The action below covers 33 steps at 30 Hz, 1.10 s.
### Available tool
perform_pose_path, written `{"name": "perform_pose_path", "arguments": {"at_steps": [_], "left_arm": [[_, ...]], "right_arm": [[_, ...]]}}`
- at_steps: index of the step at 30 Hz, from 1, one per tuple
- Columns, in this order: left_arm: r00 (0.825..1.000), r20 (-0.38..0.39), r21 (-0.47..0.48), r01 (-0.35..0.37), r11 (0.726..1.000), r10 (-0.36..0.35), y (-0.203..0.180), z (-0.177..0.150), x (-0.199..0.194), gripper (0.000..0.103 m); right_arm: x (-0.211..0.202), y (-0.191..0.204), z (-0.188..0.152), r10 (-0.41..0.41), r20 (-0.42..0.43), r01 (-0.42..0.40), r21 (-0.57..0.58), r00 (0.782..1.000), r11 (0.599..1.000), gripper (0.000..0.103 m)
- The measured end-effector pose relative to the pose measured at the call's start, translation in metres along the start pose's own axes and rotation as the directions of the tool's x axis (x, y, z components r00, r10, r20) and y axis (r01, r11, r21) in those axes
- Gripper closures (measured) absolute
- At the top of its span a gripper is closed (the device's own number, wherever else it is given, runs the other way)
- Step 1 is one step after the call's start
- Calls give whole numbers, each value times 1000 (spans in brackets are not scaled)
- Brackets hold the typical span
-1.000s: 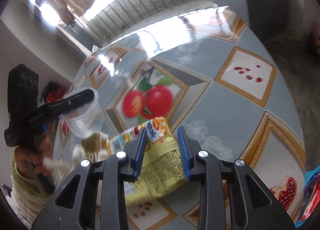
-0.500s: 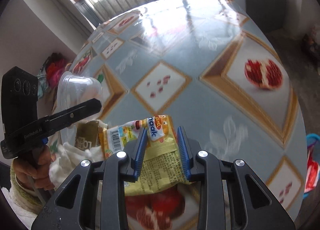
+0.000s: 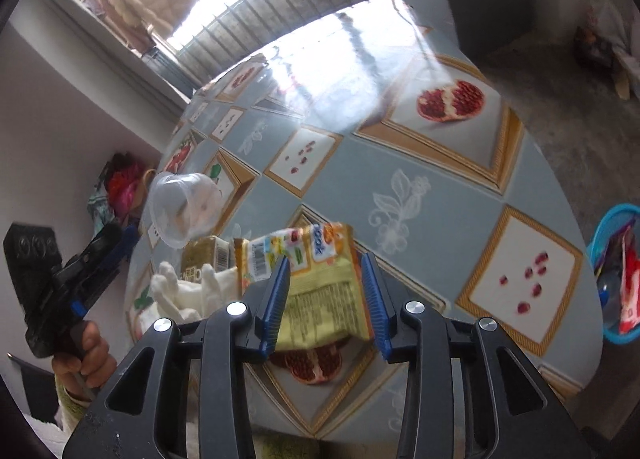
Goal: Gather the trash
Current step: 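Grasp the white gloves with the left gripper while the right gripper lifts the yellow packet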
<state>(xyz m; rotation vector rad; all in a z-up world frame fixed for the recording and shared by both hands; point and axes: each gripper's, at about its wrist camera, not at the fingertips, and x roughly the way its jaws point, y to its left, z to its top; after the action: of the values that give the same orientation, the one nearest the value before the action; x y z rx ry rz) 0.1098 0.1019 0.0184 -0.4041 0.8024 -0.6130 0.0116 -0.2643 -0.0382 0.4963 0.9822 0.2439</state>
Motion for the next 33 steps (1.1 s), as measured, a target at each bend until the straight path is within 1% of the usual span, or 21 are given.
{"name": "perform_pose_path", "arguments": {"at_steps": [3, 4, 6, 9, 11, 14, 16, 18, 19, 21, 24, 26, 30, 32, 33], "left_arm": [[1000, -9, 9, 26, 1000, -26, -4, -12, -14, 63], [999, -12, 17, 34, 999, -34, -6, -15, -18, 61], [998, -20, 42, 53, 998, -53, -11, -22, -23, 50], [998, -33, 115, 61, 991, -57, -24, -31, -23, 46], [998, -52, 173, 38, 984, -30, -31, -35, -17, 46], [996, -81, 229, -12, 973, 32, -37, -42, -6, 46], [995, -93, 234, -20, 972, 43, -35, -44, 0, 46], [993, -107, 216, -33, 976, 57, -29, -46, 6, 46], [991, -113, 206, -39, 978, 64, -26, -46, 10, 48], [989, -119, 208, -55, 977, 82, -23, -49, 13, 56], [984, -122, 242, -98, 965, 131, -23, -53, 20, 64], [978, -120, 275, -132, 952, 170, -24, -56, 23, 70], [967, -108, 334, -184, 925, 231, -28, -60, 28, 77], [961, -102, 358, -205, 911, 257, -30, -62, 30, 79], [960, -102, 362, -208, 909, 261, -30, -62, 30, 82]], "right_arm": [[1, -4, -9, -6, -10, 6, 23, 1000, 1000, 62], [4, -2, -10, -9, -13, 10, 27, 1000, 1000, 62], [8, -1, -12, -10, -20, 11, 34, 1000, 999, 61], [10, 3, -15, -13, -29, 14, 24, 999, 1000, 57], [14, 7, -15, -18, -41, 19, 11, 999, 1000, 56], [22, 12, -16, -42, -53, 41, -14, 998, 999, 56], [25, 19, -18, -70, -47, 68, -47, 996, 997, 56], [26, 24, -20, -106, -39, 103, -81, 994, 991, 56], [28, 27, -21, -122, -34, 118, -96, 992, 988, 56], [30, 33, -23, -160, -25, 155, -140, 987, 978, 56], [34, 42, -27, -223, -8, 216, -210, 975, 953, 59], [37, 47, -30, -265, 5, 257, -257, 964, 932, 64], [41, 54, -35, -330, 26, 320, -323, 944, 890, 77], [42, 53, -35, -331, 27, 322, -325, 943, 889, 82], [41, 52, -35, -324, 24, 314, -323, 946, 893, 84]]}}
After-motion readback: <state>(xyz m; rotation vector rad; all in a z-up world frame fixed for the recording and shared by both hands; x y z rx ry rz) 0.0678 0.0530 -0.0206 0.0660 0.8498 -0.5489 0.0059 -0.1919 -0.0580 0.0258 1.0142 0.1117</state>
